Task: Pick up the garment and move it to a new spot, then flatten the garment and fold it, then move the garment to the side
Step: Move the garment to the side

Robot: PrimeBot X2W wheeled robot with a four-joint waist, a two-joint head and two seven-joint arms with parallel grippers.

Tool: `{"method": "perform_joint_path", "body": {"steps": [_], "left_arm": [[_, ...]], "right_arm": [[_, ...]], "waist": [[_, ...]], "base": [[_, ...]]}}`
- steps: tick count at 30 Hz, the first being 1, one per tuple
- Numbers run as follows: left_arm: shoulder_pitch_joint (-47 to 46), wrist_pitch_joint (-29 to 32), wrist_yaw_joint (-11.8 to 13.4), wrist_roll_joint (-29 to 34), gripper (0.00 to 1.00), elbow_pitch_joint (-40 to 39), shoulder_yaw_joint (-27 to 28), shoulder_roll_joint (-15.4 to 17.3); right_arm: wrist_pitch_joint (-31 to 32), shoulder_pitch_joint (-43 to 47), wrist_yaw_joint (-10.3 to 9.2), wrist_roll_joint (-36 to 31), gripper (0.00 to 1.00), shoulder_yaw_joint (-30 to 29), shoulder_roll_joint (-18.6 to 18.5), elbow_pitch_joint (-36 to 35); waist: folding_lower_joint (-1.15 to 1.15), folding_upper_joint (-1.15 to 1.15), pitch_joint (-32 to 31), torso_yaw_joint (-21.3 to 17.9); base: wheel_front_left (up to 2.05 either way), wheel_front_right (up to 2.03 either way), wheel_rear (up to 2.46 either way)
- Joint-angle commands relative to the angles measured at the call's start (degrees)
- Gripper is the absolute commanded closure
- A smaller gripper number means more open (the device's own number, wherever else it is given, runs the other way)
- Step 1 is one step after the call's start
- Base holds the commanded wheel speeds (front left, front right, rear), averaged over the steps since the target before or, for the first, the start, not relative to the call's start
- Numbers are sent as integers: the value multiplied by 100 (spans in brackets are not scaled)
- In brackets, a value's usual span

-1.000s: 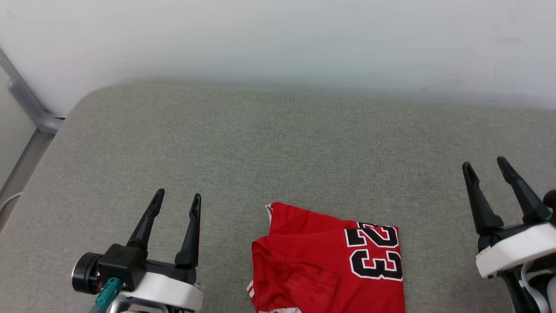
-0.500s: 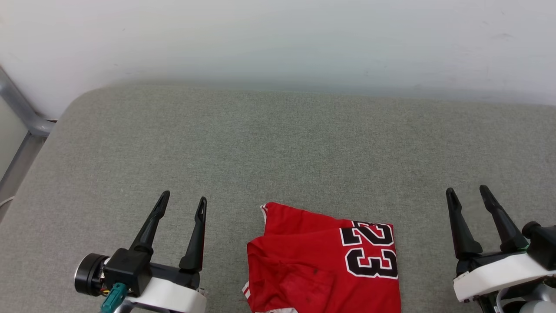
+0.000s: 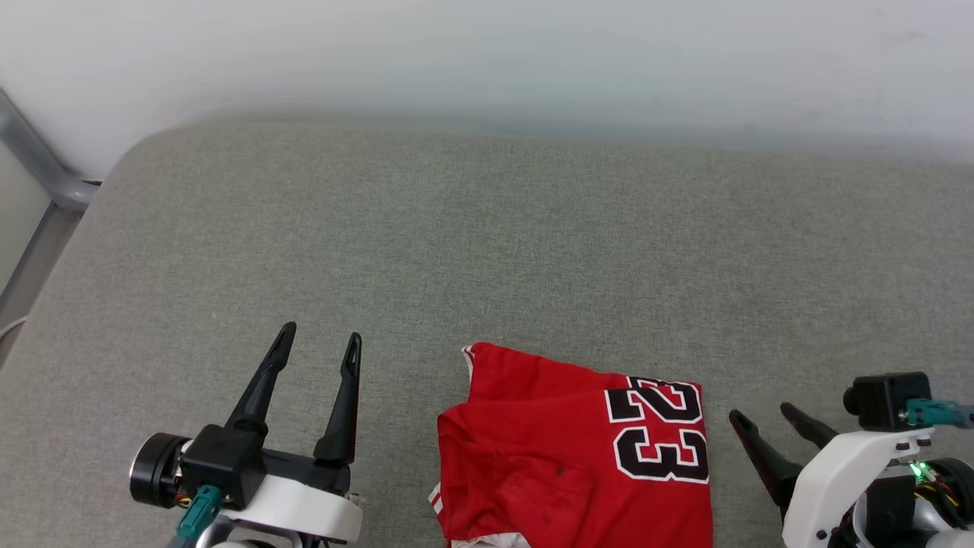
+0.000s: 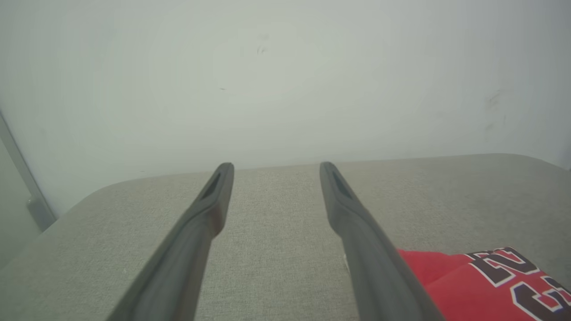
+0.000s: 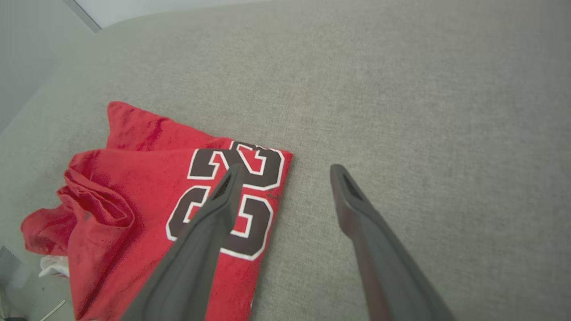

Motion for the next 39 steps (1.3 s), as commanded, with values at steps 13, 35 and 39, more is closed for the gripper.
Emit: {"method": "perform_joint_path", "body": {"steps": [13,35,39], "left_arm": [[-440,-12,-9,-58,0,98,-220,21],[-605,-12,-9,-56,0,184,-341,-45],[-559,-12,-9,-49,0,158,-349,-5]], "right_arm": [[3071,168,-6,-180,0,-310,410,-802],[2817,-118,-9,-716,100,278,482,311],[2624,-320,-11,-717,100,371,177,137]], "waist": [[0,0,590,412],[0,0,810,709],[0,0,688,559]], "base": [[0,0,0],[0,0,0],[0,0,0]]}}
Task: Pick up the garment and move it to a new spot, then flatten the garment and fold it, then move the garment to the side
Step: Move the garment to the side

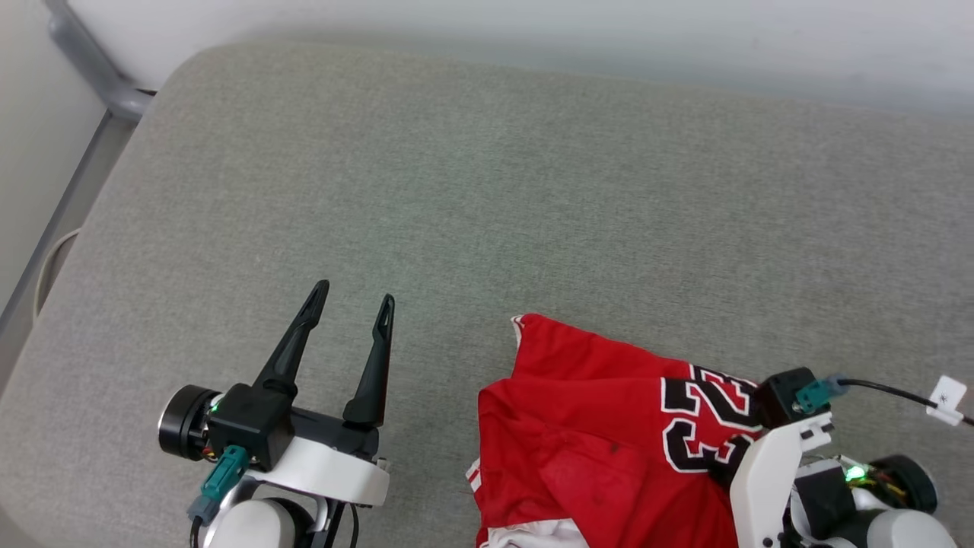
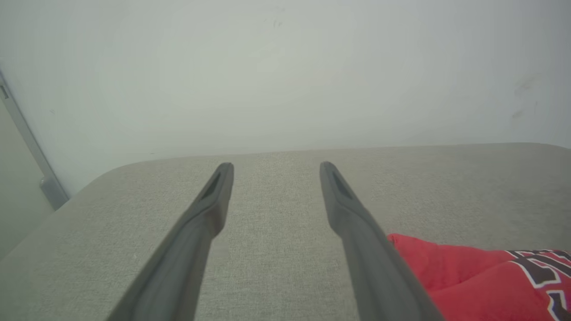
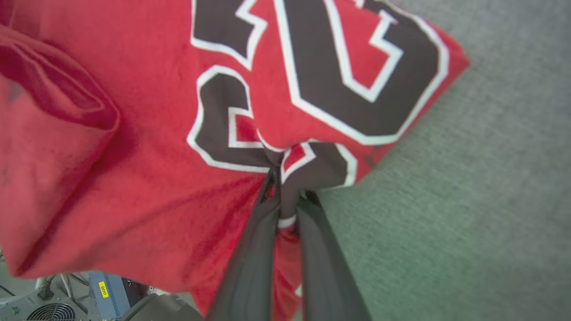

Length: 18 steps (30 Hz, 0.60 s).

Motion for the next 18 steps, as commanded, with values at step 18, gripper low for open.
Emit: {"method": "perform_joint_path", "body": {"steps": [18], "left_arm": [[-222,-12,-9,159,0,-64,-1138,169]], "right_arm": [[-516,-1351,-13,318,100,1516,-3799,-272]], "waist": [[0,0,130,-1567]], "base": [[0,0,0]]}}
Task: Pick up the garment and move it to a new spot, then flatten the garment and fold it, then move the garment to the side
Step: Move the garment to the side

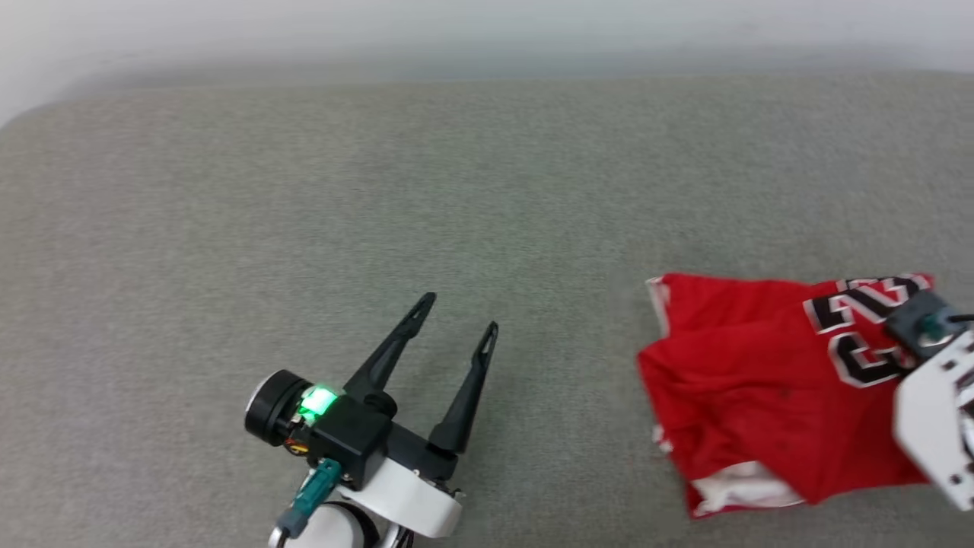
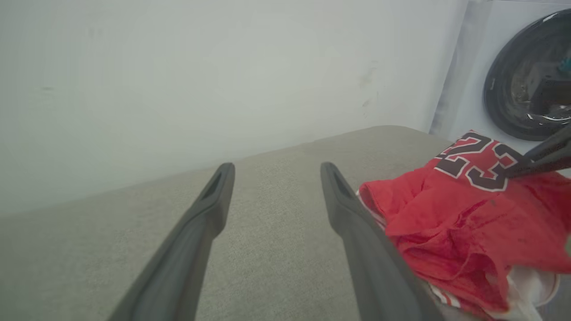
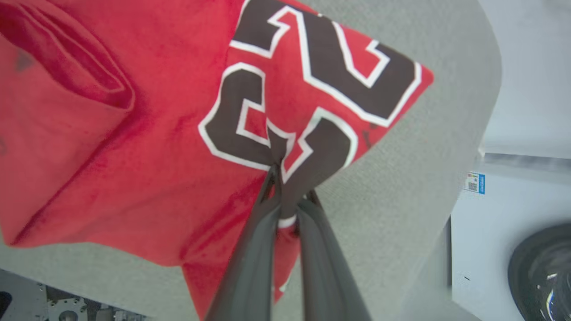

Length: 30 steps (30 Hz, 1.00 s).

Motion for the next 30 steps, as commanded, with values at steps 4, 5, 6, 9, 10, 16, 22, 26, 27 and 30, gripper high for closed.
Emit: {"method": "perform_joint_path", "body": {"steps": [4,5,6,9,10,16,22,26,27,30], "left_arm": [[-253,-12,-9,54,0,39,-261,102],[-301,-12,-9,66,0,31,-324,126],[-378,-12,-9,77,0,22,-398,141],[-587,-12,-9,99,0,-59,-558,219],[-650,-12,-9,110,0,-86,-618,261],[-1090,-12,-9,186,0,-306,-928,483],[-1605,-12,-9,263,0,-525,-1133,709],[-1919,-12,-9,286,0,-673,-1162,833],[-1982,-12,-9,290,0,-706,-1169,848],[-2135,-12,-9,309,0,-816,-1170,897]], "right_arm": [[-516,-315,-11,59,100,83,-597,351],[-658,-375,-10,48,100,151,-751,451],[-803,-458,-12,46,100,139,-849,608],[-1208,-675,-11,-11,100,190,-1073,991],[-1324,-737,-11,-42,100,216,-1125,1128],[-2074,-1265,-12,-321,100,240,-1291,1949],[-2733,-1988,-11,-557,100,-64,-1120,3001],[-3028,-2389,-12,-656,100,-405,-869,3634],[-3092,-2469,-12,-692,100,-469,-808,3769],[-3263,-2665,-12,-832,100,-666,-615,4110]], "waist": [[0,0,388,-491],[0,0,476,-577],[0,0,553,-638],[0,0,819,-840],[0,0,912,-899],[0,0,1507,-1195],[0,0,2073,-1399],[0,0,2352,-1445],[0,0,2401,-1444],[0,0,2539,-1426]], "base": [[0,0,0],[0,0,0],[0,0,0],[0,0,0],[0,0,0],[0,0,0],[0,0,0],[0,0,0],[0,0,0],[0,0,0]]}}
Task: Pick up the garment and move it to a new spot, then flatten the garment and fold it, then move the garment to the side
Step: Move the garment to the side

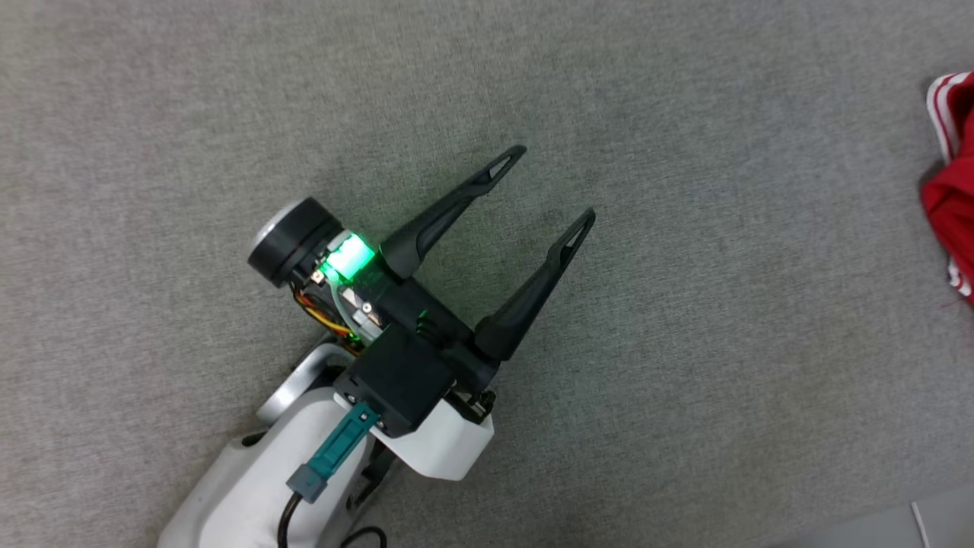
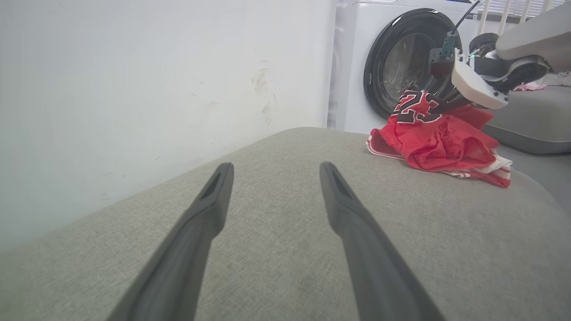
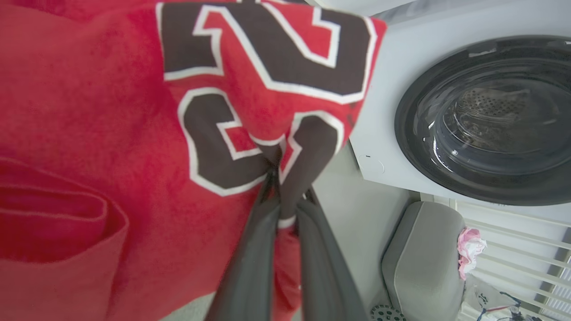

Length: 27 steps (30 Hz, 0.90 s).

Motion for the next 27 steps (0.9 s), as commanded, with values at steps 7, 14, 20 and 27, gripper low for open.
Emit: {"method": "perform_joint_path", "body": {"steps": [7,14,20,27], "left_arm": [[-105,-12,33,18,0,-89,80,69],[51,-12,149,-29,0,72,160,38],[275,-12,337,-179,0,289,379,-87],[825,-12,608,-354,0,502,884,-164]], "right_arm": [[-116,-290,-13,-374,100,-360,401,476],[-6,-246,-13,-779,0,-653,482,464],[105,-118,-13,-960,0,-859,681,-32],[150,222,-12,-702,0,-916,1134,-1180]], "waist": [[-1,0,115,105],[-1,0,-193,231],[-1,0,-763,336],[-1,0,-1650,547]], "base": [[0,0,0],[0,0,0],[0,0,0],[0,0,0]]}}
